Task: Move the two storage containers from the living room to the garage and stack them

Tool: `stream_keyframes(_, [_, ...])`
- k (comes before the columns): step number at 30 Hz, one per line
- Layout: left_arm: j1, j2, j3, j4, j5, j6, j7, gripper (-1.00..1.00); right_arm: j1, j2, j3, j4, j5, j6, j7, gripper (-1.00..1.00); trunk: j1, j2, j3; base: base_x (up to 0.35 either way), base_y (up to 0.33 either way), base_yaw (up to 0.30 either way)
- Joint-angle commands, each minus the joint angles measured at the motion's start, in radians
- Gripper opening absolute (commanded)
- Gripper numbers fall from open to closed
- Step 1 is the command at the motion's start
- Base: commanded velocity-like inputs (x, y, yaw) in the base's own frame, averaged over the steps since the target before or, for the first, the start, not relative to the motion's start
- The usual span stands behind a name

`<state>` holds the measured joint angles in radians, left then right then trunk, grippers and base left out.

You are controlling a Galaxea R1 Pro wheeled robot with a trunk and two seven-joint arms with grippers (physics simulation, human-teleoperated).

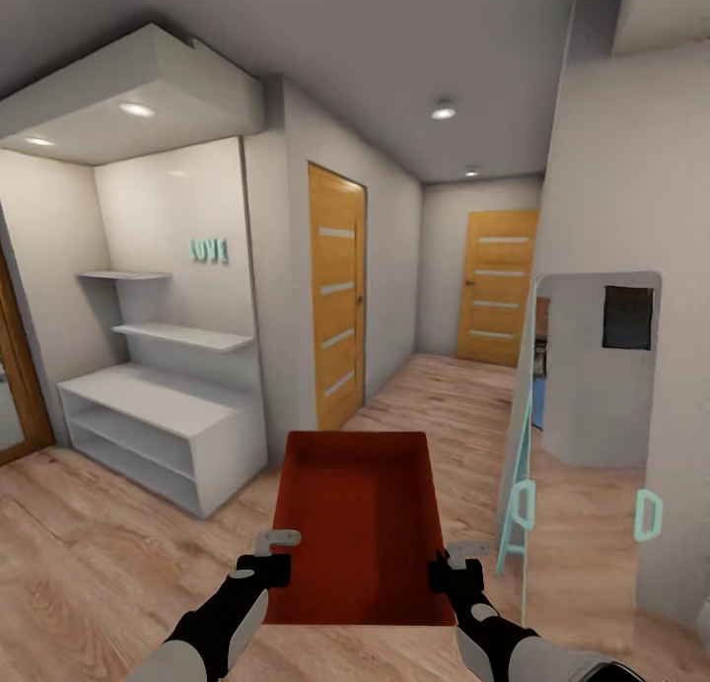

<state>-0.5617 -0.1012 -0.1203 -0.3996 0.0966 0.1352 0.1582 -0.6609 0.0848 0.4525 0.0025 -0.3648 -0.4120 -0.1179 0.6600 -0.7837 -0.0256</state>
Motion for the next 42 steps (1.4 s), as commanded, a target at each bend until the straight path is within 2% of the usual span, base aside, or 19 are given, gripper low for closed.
stream_keyframes(1, [0.000, 0.000, -0.007, -0.002, 0.008, 0.006, 0.014, -1.00, -0.002, 0.001, -0.028, 0.001, -0.011, -0.004, -0.003, -1.00, 0.001, -0.001, -0.002, 0.313, 0.189, -0.282])
stream_keyframes(14, [0.000, 0.000, -0.007, -0.003, 0.008, 0.006, 0.014, -1.00, -0.002, 0.000, -0.028, 0.001, -0.012, -0.004, -0.003, -1.00, 0.001, -0.001, -0.002, 0.313, 0.188, -0.257])
stream_keyframes(42, [0.000, -0.001, -0.007, -0.004, 0.008, 0.006, 0.014, -1.00, -0.002, -0.001, -0.028, 0.001, -0.013, -0.002, -0.003, -1.00, 0.001, -0.001, -0.002, 0.313, 0.188, -0.007])
